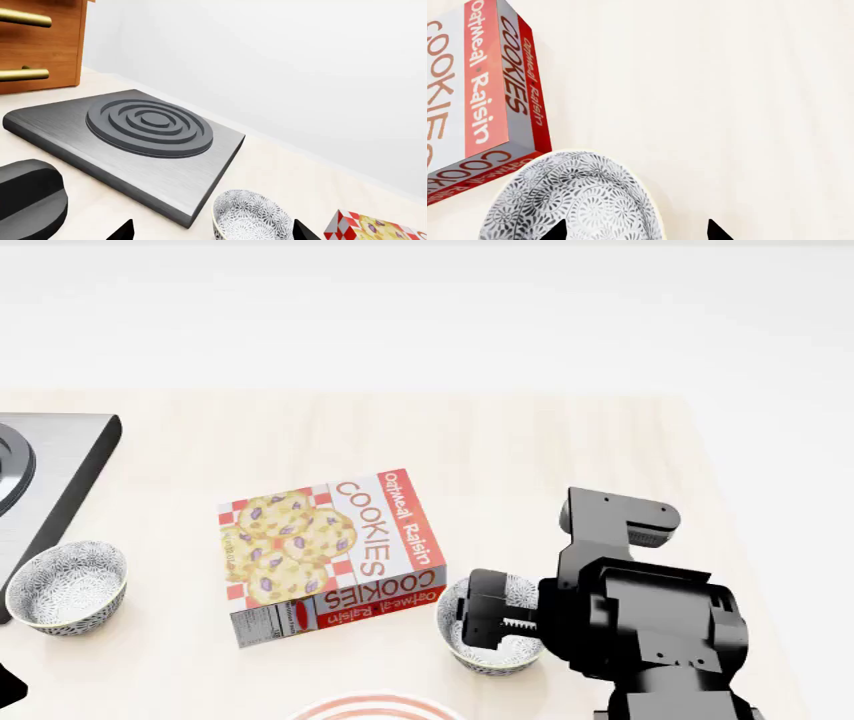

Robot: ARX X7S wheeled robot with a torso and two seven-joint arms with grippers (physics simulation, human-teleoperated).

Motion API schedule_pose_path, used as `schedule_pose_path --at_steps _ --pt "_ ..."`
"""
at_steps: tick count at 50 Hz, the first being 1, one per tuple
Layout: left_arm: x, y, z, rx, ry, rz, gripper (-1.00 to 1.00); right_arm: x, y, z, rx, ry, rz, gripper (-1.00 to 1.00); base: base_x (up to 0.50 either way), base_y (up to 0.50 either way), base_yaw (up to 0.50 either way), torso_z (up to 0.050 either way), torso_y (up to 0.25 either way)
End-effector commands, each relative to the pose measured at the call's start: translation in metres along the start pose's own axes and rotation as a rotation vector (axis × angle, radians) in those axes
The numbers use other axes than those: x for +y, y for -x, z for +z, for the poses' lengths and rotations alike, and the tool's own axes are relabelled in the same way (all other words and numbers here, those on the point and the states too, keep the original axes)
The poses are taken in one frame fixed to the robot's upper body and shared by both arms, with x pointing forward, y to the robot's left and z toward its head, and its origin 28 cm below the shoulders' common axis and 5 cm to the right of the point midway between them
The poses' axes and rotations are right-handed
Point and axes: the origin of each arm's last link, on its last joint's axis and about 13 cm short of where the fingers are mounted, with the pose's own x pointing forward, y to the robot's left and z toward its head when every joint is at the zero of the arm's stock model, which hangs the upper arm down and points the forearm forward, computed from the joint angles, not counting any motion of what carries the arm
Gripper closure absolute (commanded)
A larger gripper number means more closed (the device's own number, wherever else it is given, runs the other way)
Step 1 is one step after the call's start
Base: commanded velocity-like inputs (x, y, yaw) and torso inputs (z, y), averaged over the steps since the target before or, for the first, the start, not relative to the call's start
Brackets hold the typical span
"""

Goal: Pick the akita bowl next to the plate and place it on the plate.

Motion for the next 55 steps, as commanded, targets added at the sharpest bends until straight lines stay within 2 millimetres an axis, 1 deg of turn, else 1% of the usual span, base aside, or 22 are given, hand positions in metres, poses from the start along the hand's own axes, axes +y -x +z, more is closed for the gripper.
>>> schedule_pose_path --at_steps 1,14,21,23,24,29,32,33,37,41,43,45,46,49,51,55 --pt "0.0 0.0 0.0 -0.001 0.0 0.001 -1.0 -0.004 -0.002 -0.006 0.025 0.01 -0.012 -1.0 0.0 0.0 0.0 0.0 0.0" --pt "0.0 0.0 -0.001 0.0 0.0 0.001 -1.0 -0.007 -0.004 -0.012 0.048 0.007 -0.018 -1.0 0.0 0.0 0.0 0.0 0.0" --pt "0.0 0.0 -0.001 0.0 0.0 0.002 -1.0 -0.006 -0.004 -0.013 0.061 -0.003 0.004 -1.0 0.0 0.0 0.0 0.0 0.0" --pt "0.0 -0.001 -0.001 0.001 0.0 0.002 -1.0 -0.006 -0.005 -0.012 0.039 -0.002 -0.04 -1.0 0.0 0.0 0.0 0.0 0.0" --pt "0.0 -0.001 -0.001 0.001 0.0 0.002 -1.0 -0.006 -0.003 -0.011 0.046 0.002 -0.034 1.0 0.0 0.0 0.0 0.0 0.0" --pt "0.0 0.0 -0.001 0.001 0.0 0.002 -1.0 -0.005 -0.004 -0.003 -0.022 0.056 -0.077 1.0 0.0 0.0 0.0 0.0 0.0" --pt "0.0 0.0 -0.001 0.001 0.0 0.002 -1.0 -0.005 -0.005 -0.002 -0.055 0.07 -0.16 1.0 0.0 0.0 0.0 0.0 0.0" --pt "0.0 0.0 0.0 0.001 -0.001 0.002 -1.0 -0.005 -0.005 -0.001 -0.064 0.096 -0.168 1.0 0.0 0.0 0.0 0.0 0.0" --pt "0.0 0.0 -0.001 0.002 0.0 0.002 -1.0 -0.004 -0.002 0.003 -0.104 0.094 -0.164 1.0 0.0 0.0 0.0 0.0 0.0" --pt "0.0 0.0 -0.001 0.002 0.0 0.002 -1.0 -0.004 0.003 0.003 -0.125 0.111 -0.185 1.0 0.0 0.0 0.0 0.0 0.0" --pt "0.0 0.0 -0.001 0.002 0.0 0.002 -1.0 -0.001 0.014 0.003 -0.165 0.131 -0.19 1.0 0.0 0.0 0.0 0.0 0.0" --pt "0.0 0.0 0.0 0.001 0.0 0.002 -1.0 0.0 0.022 0.001 -0.189 0.144 -0.191 1.0 0.0 0.0 0.0 0.0 0.0" --pt "0.0 0.0 0.0 0.001 0.0 0.002 -1.0 0.001 0.023 0.0 -0.189 0.144 -0.191 1.0 0.0 0.0 0.0 0.0 0.0" --pt "0.0 0.0 -0.001 0.002 -0.001 0.002 -1.0 0.001 0.035 -0.003 -0.242 0.144 -0.186 1.0 0.0 0.0 0.0 0.0 0.0" --pt "0.0 0.0 0.0 0.003 0.001 0.003 -1.0 0.001 0.039 -0.003 -0.252 0.146 -0.185 1.0 0.0 0.0 0.0 0.0 0.0" --pt "0.0 0.0 0.0 0.003 0.001 0.003 -1.0 0.001 0.04 -0.004 -0.252 0.146 -0.185 1.0 0.0 0.0 0.0 0.0 0.003"
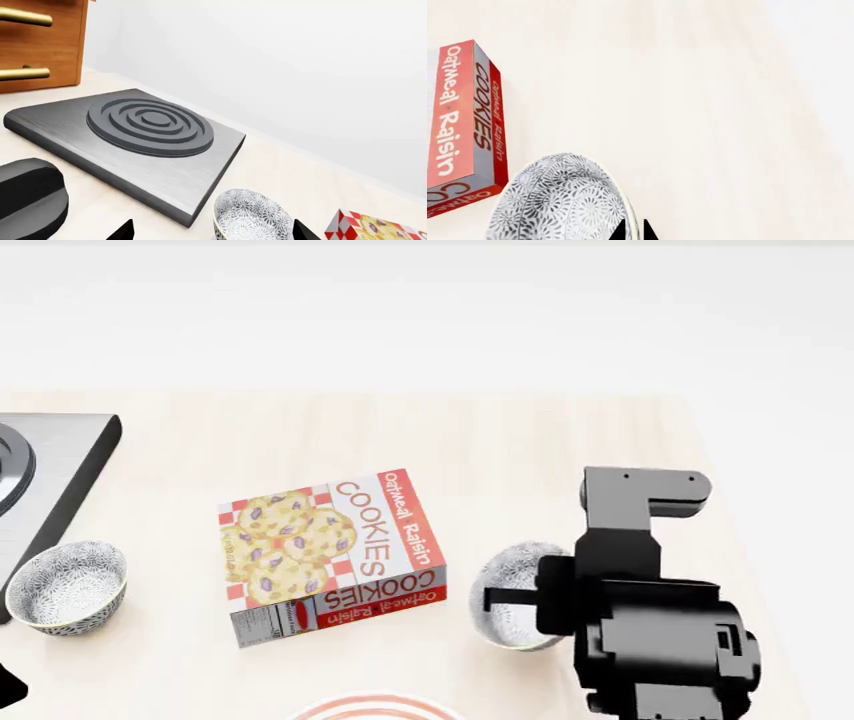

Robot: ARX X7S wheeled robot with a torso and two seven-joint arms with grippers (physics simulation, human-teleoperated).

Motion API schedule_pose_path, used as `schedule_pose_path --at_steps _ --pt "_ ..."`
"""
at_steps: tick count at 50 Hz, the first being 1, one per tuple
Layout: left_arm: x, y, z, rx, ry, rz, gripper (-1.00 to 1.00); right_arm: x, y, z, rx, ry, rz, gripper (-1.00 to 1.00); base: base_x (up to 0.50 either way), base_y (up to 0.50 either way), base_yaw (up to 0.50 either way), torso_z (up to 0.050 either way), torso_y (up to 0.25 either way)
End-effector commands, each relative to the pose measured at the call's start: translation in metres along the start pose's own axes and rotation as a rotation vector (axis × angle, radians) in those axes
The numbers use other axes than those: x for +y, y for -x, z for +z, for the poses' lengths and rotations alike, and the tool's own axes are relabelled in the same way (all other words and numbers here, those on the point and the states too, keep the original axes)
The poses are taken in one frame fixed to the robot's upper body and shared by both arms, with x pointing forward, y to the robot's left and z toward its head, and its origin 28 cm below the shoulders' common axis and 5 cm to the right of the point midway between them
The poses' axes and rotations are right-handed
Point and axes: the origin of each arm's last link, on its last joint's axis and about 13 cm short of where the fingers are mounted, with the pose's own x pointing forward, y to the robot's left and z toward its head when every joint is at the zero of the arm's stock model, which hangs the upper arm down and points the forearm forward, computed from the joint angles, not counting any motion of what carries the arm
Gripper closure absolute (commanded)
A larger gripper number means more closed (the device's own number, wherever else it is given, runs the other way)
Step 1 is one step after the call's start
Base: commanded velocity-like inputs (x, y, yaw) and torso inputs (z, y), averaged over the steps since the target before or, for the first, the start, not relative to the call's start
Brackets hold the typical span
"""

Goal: Pick the akita bowl next to the plate and place it on the plate.

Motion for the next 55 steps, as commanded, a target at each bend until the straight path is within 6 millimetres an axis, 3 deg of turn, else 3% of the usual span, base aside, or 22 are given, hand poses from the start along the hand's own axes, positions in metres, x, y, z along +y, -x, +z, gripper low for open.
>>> schedule_pose_path --at_steps 1,7,8,9,10,29,35,48,55 --pt "0.0 0.0 0.0 0.001 0.001 0.001 -1.0 -0.001 0.022 0.001 -0.082 0.027 -0.026 1.0 0.0 0.0 0.0 0.0 0.0" --pt "0.0 0.0 0.0 0.001 0.001 0.001 -1.0 -0.001 0.022 0.001 -0.082 0.027 -0.026 1.0 0.0 0.0 0.0 0.0 0.0" --pt "0.0 -0.001 -0.001 0.001 0.0 0.001 -1.0 -0.006 0.04 0.001 -0.059 0.029 -0.044 1.0 0.0 0.0 0.0 0.0 0.0" --pt "0.0 -0.001 -0.001 0.001 0.0 0.001 -1.0 -0.003 0.059 0.012 -0.157 0.044 -0.037 1.0 0.0 0.0 0.0 0.0 0.0" --pt "0.0 -0.001 -0.001 0.001 0.001 0.001 -1.0 -0.002 0.066 0.016 -0.199 0.052 -0.04 1.0 0.0 0.0 0.0 0.0 0.0" --pt "0.0 0.0 0.0 -0.001 -0.002 0.001 -1.0 0.007 0.11 0.023 -0.215 0.109 0.021 1.0 0.0 0.0 0.0 0.0 0.001" --pt "0.0 0.0 0.0 -0.001 -0.002 0.0 -1.0 0.013 0.13 0.021 -0.186 0.12 0.151 1.0 0.0 0.0 0.0 0.0 0.0" --pt "0.0 0.0 0.0 -0.002 -0.003 0.001 -1.0 0.015 0.138 0.019 -0.114 0.091 0.257 1.0 0.0 0.0 0.0 0.0 0.0" --pt "0.0 -0.001 -0.001 -0.002 -0.003 0.001 -1.0 0.014 0.131 0.016 -0.067 0.066 0.301 1.0 0.0 0.0 0.0 0.0 0.001"
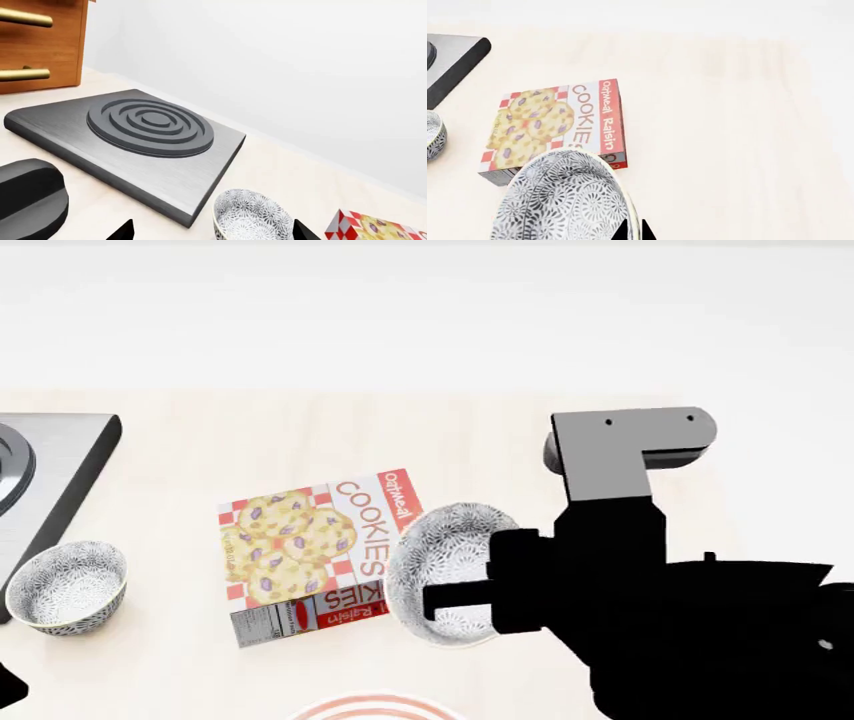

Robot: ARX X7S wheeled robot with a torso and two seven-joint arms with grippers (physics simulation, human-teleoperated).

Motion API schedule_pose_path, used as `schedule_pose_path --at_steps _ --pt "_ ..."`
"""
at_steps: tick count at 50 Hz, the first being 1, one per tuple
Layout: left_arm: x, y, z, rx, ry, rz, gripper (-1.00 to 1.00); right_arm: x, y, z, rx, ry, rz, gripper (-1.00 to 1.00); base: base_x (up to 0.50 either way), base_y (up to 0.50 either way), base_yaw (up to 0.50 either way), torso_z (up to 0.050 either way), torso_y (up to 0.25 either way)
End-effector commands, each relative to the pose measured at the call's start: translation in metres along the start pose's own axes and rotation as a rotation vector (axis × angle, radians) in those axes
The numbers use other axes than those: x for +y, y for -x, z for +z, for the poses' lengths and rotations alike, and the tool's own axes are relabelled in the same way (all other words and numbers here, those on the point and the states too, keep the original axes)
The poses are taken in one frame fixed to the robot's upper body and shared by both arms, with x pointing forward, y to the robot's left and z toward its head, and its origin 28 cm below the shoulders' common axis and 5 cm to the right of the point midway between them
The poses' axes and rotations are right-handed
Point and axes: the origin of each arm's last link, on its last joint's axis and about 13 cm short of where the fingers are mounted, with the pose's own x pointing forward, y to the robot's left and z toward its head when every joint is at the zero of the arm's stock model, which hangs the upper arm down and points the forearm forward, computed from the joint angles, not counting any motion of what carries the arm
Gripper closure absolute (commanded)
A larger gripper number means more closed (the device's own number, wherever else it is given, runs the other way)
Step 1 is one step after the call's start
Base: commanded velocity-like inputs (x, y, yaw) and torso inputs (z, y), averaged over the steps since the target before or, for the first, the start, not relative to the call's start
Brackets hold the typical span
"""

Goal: Pick the akita bowl next to the plate and place it on the plate.

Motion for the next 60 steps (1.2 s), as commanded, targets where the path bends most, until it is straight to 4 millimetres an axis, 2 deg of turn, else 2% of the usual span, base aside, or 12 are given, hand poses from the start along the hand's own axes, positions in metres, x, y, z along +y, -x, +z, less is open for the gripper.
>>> schedule_pose_path --at_steps 1,15,18,32,60 --pt "0.0 -0.001 -0.001 0.0 0.0 0.0 -1.0 0.0 0.003 -0.002 0.048 -0.045 0.088 1.0 0.0 0.0 0.0 0.0 0.0" --pt "0.0 -0.001 -0.002 0.001 0.0 0.0 -1.0 0.002 -0.004 -0.007 0.112 -0.092 0.169 1.0 0.0 0.0 0.0 0.0 0.0" --pt "0.0 0.0 0.0 0.0 -0.001 0.001 -1.0 0.003 -0.002 -0.008 0.075 -0.061 0.222 1.0 0.0 0.0 0.0 0.0 0.0" --pt "0.0 0.0 -0.001 0.001 -0.001 0.001 -1.0 0.004 -0.017 -0.02 0.164 -0.119 0.247 1.0 0.0 0.0 0.0 0.0 0.001" --pt "0.001 -0.001 -0.002 0.001 -0.001 0.0 -1.0 0.013 -0.027 -0.038 0.238 -0.096 0.297 1.0 0.0 0.0 0.0 0.0 0.0"
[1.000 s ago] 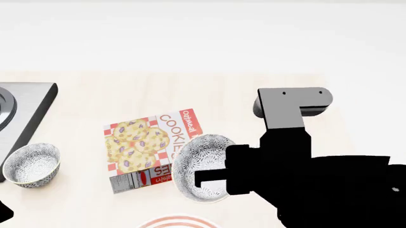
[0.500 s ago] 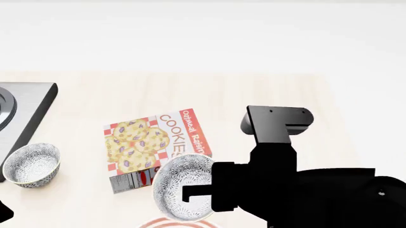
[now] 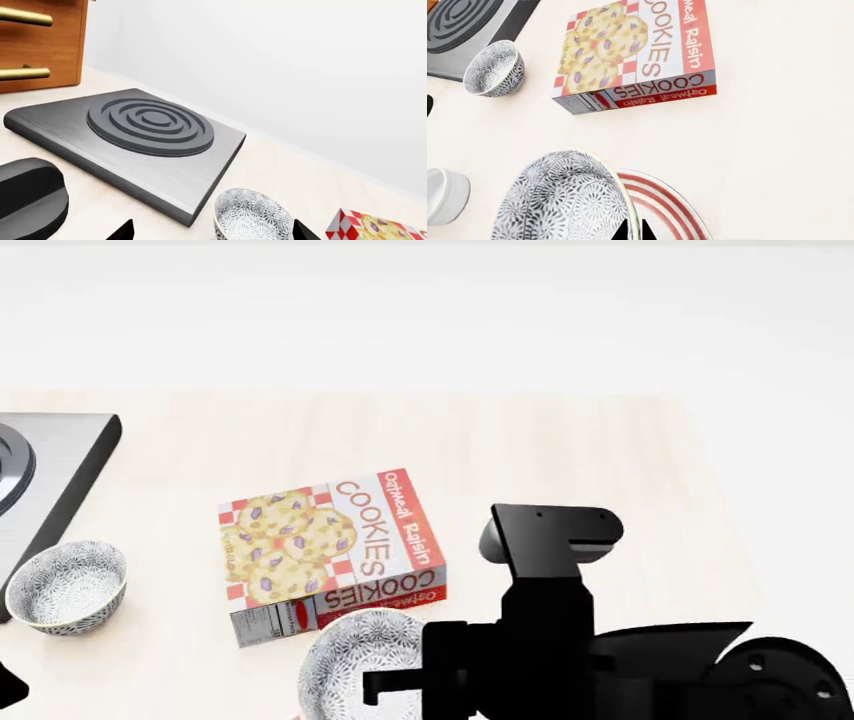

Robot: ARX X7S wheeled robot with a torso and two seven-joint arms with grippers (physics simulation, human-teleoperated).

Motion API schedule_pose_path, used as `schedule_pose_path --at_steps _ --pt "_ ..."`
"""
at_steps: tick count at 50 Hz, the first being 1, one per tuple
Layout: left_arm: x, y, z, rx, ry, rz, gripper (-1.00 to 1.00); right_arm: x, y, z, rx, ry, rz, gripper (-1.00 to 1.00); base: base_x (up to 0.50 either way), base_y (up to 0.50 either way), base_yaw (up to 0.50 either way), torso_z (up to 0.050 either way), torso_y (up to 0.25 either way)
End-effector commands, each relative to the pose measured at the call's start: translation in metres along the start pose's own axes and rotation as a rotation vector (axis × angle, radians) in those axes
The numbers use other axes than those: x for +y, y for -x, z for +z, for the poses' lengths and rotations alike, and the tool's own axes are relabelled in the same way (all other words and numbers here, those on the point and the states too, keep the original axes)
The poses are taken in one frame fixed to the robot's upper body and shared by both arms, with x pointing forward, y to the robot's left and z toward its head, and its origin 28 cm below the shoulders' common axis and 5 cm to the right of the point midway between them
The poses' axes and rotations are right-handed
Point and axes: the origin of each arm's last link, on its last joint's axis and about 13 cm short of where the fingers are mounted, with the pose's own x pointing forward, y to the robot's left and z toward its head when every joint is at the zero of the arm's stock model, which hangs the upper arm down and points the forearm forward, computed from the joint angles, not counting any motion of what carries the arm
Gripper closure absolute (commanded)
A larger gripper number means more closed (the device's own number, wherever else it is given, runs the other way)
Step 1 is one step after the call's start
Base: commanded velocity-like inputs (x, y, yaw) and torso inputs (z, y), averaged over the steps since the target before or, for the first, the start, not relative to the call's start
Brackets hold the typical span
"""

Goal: Pick the akita bowl next to the plate and place it on the plate.

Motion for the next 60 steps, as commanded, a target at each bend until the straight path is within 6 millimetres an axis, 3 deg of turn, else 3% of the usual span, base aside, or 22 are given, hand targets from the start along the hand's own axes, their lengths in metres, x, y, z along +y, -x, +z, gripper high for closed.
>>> schedule_pose_path --at_steps 1,60 --pt "0.001 0.0 -0.001 -0.001 0.0 0.0 -1.0 0.002 -0.005 -0.005 0.02 0.017 0.03 1.0 0.0 0.0 0.0 0.0 0.0" --pt "0.0 0.0 -0.001 0.001 -0.002 0.0 -1.0 -0.002 -0.024 -0.032 0.136 0.093 0.059 1.0 0.0 0.0 0.0 0.0 0.0"
